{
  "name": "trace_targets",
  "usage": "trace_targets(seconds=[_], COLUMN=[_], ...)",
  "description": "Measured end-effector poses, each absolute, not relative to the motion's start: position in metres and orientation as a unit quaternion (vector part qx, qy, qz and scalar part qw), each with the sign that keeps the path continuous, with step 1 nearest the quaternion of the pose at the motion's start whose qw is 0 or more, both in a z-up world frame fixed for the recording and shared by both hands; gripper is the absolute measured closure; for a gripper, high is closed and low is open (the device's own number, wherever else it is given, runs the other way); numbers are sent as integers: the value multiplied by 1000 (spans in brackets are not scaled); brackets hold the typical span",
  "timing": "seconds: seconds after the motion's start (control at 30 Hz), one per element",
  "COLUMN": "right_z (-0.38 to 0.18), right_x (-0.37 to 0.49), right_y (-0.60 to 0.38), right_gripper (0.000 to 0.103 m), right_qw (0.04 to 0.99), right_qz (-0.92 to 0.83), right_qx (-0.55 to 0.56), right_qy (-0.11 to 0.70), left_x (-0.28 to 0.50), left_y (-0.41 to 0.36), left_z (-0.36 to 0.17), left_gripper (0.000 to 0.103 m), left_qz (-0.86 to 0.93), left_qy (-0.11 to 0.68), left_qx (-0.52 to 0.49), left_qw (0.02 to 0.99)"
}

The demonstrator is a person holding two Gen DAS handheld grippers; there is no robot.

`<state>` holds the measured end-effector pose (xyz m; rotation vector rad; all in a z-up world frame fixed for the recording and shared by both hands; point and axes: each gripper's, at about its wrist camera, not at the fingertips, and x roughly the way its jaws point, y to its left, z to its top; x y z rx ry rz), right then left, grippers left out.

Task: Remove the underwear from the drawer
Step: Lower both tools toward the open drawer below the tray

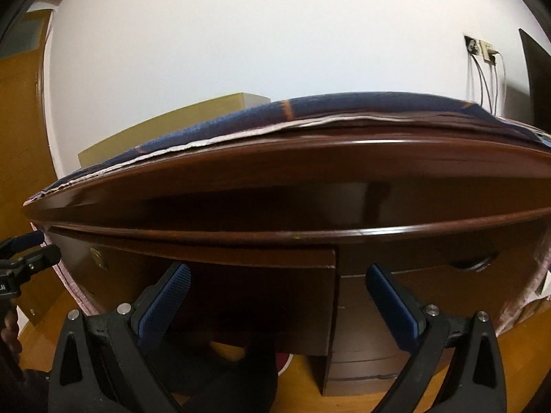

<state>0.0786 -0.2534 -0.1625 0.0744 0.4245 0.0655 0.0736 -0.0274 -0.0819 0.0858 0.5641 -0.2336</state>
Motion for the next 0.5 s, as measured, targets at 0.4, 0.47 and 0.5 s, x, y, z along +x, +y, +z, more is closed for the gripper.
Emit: trace_targets(seconds=[0.4,0.47,0.5], right_z=[-168,-168,-167], right_x=[90,90,89], right_y=[-246,-245,-245], right_gripper=[1,1,1], right_qw=[970,968,967], right_qz=[77,78,79], right_qx=[51,52,53], right_qy=[225,231,235], left_x=[82,83,84], left_y=[-18,-16,-15], left_z=[-79,-79,-78], left_gripper=[0,0,0], left_qz=[-105,-104,-103], left_qy=[266,266,266], left_qx=[51,52,52], left_qw=[957,957,957])
